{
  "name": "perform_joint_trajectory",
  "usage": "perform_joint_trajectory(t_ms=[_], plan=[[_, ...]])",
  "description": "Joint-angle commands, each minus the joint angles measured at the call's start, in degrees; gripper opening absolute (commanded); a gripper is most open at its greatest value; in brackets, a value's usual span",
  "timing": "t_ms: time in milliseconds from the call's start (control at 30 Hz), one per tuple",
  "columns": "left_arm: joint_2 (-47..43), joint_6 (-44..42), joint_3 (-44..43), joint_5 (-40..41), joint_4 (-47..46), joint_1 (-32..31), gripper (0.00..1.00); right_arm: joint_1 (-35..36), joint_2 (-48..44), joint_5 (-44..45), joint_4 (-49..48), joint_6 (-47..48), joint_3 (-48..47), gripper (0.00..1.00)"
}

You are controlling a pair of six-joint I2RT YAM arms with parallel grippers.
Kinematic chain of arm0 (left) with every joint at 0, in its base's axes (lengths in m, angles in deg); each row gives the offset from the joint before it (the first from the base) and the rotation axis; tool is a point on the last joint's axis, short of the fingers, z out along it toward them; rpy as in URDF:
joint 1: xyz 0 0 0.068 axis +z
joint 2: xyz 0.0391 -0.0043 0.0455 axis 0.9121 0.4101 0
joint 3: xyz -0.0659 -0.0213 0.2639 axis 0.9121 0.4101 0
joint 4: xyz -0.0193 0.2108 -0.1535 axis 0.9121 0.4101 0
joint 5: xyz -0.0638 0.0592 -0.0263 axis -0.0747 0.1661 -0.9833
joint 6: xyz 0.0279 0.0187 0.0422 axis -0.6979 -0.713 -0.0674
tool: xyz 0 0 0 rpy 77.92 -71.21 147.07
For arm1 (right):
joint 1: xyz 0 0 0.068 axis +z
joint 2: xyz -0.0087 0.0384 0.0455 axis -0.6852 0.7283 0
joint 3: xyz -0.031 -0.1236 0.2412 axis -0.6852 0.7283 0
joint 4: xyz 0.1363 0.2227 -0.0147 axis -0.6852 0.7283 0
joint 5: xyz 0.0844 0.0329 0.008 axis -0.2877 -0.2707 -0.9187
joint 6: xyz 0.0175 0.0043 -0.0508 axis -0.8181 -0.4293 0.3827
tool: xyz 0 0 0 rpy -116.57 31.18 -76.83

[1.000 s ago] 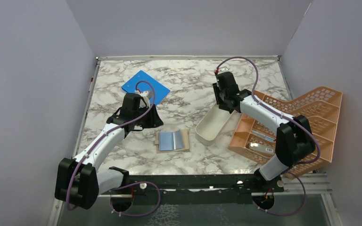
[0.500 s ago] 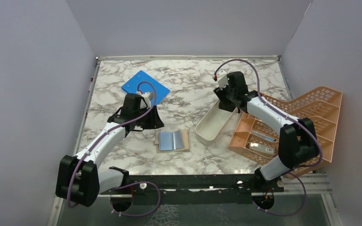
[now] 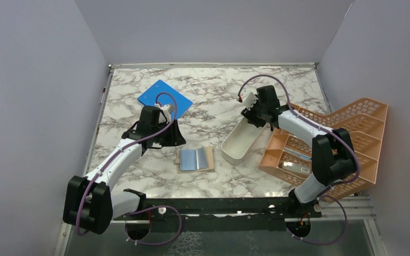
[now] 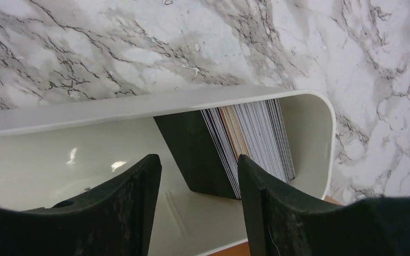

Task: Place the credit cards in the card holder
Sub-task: Pick up the credit card from the storage box.

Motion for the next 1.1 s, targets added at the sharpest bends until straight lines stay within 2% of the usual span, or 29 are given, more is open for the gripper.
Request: perform_joint_trajectory(t_ms=[0,333,500,900,967,1067], plan=[[-0.6,-1.0,0.0,0.3,0.3,0.1,0.41,-0.7,2.0,-2.4,-2.1,2.6,0.0,0.60],[0.0,-1.2,-0.1,0.1,0.4,0.1,0.41,-2.5,4.2,0.3,-7.9,3.1,0.7,0.60],[0.0,-1.2,-0.1,0.0,0.5,0.1,0.41,-2.9,5.0,-0.4,-7.7,3.4,0.6,0.59],[-0.6,-1.2,0.1,0.4,0.5,0.1,0.41,-2.9,2.2,5.7,-13.0,4.9,2.0,0.50],[-0.6,-1.2,0.0,0.3,0.5,0.2,0.41,-3.0,1.9,5.5,-12.3,4.4,1.7,0.49],[-0.6,-1.2,0.0,0.3,0.5,0.2,0.41,-2.9,0.9,0.0,-7.7,3.0,0.3,0.52]])
